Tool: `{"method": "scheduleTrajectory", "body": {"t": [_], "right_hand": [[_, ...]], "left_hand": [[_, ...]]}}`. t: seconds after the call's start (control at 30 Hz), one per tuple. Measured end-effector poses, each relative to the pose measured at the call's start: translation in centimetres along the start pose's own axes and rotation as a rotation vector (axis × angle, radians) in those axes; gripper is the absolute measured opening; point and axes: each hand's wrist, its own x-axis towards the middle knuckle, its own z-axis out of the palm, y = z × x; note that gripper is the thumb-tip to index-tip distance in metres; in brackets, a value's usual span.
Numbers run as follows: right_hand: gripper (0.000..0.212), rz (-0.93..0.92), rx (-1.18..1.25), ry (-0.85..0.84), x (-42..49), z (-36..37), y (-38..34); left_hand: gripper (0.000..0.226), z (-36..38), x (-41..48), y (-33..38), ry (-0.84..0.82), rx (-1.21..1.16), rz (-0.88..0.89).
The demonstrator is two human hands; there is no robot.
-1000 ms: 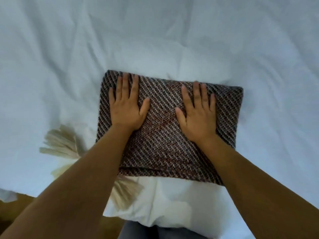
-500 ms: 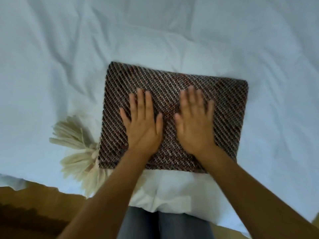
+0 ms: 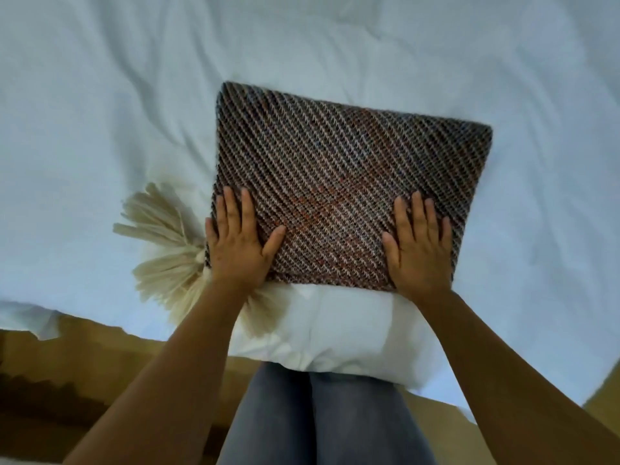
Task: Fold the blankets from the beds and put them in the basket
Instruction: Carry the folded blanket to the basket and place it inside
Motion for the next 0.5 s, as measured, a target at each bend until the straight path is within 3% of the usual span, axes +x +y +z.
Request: {"method": "scheduleTrajectory", "body": {"t": [0.07,0.13,0.2,0.27,0.33,0.5], "right_hand": [[0.069,0.075,0.129,0.109,0.4,-1.1,0.3],[0.085,0.265,0.371,0.238,1.3,-2.6,1.2],[0.098,0.493,0.703,0.168,2.3,-3.8,2.3],[0.093,0.649,0.902,-0.006,2.8,-4.5,2.9],[0.084,0.723,1.010,-0.101,3.0,-5.1,3.1],[0.068,0.658,1.051,-0.047,1.5,-7.4,2.3]], "left_hand": [[0.106,-1.8,1.6,-0.6,0.007,-0.285,-0.078],[0.116,-3.9,3.8,-1.6,-0.021,-0.600,-0.251],[0.110,-5.5,5.1,-2.3,-0.137,-0.728,-0.371],[0.101,-5.9,5.5,-2.1,-0.279,-0.834,-0.408],[0.088,-5.9,5.3,-1.2,-0.318,-0.891,-0.428],[0.074,-6.9,3.5,0.0,-0.219,-0.950,-0.435]]}}
